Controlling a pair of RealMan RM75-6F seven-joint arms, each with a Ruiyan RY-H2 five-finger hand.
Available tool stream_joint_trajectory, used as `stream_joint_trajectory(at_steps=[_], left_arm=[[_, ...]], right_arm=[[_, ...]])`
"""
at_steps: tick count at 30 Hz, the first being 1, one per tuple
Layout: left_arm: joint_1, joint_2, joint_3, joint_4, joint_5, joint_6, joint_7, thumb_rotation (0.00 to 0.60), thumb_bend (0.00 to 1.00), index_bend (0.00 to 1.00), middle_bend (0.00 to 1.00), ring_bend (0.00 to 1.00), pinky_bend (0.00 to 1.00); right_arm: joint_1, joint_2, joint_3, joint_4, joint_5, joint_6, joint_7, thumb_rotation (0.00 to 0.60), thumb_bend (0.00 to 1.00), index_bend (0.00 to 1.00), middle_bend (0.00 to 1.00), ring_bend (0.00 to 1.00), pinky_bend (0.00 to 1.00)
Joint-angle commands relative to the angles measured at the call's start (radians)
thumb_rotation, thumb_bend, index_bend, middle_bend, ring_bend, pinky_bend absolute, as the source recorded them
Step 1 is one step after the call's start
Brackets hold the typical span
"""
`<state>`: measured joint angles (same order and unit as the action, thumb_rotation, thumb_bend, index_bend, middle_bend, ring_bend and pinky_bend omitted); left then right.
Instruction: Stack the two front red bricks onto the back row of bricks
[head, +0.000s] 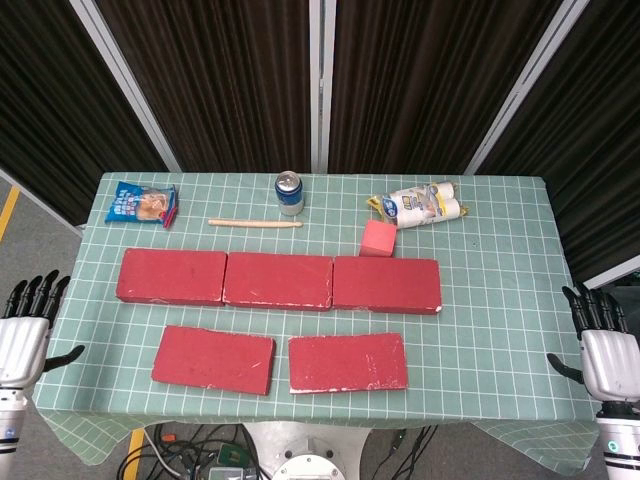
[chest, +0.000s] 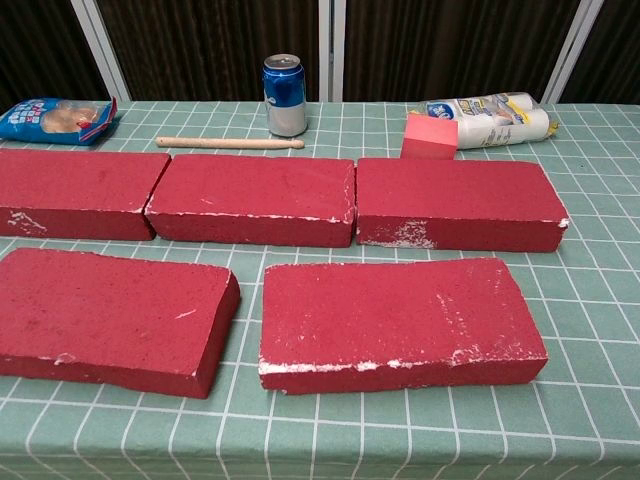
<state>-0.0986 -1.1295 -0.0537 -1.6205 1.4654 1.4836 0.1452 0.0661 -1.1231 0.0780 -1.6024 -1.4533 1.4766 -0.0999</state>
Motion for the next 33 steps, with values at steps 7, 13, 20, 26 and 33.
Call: stream_joint_trajectory(at_steps=[7,13,20,26,33], left_arm=[[-0.002,0.012,0.007,-0.022,0.01,-0.007,-0.015,0.6,0.0,0.03,0.0,0.0,0.0],[-0.003,0.028,0.022,-0.057,0.028,-0.018,-0.013,0.6,0.0,0.03,0.0,0.0,0.0],[-0.005,0.046,0.066,-0.111,0.07,-0.051,-0.02,0.6,0.0,0.03,0.0,0.0,0.0],[-0.024,0.042,0.127,-0.164,0.133,-0.125,-0.009,0.6,0.0,0.03,0.0,0.0,0.0],[-0.091,0.016,0.156,-0.203,0.162,-0.258,-0.016,0.6,0.0,0.03,0.0,0.0,0.0]], right_arm=[[0.0,0.008,0.002,0.001,-0.001,-0.001,0.028,0.6,0.06,0.0,0.0,0.0,0.0],[0.002,0.009,0.005,-0.003,0.002,-0.004,0.032,0.6,0.06,0.0,0.0,0.0,0.0],[0.002,0.015,0.006,-0.014,-0.009,0.005,0.023,0.6,0.06,0.0,0.0,0.0,0.0],[0.003,0.035,0.01,-0.02,-0.015,0.013,0.022,0.6,0.06,0.0,0.0,0.0,0.0],[0.006,0.035,0.013,-0.005,0.001,-0.002,0.038,0.6,0.06,0.0,0.0,0.0,0.0]])
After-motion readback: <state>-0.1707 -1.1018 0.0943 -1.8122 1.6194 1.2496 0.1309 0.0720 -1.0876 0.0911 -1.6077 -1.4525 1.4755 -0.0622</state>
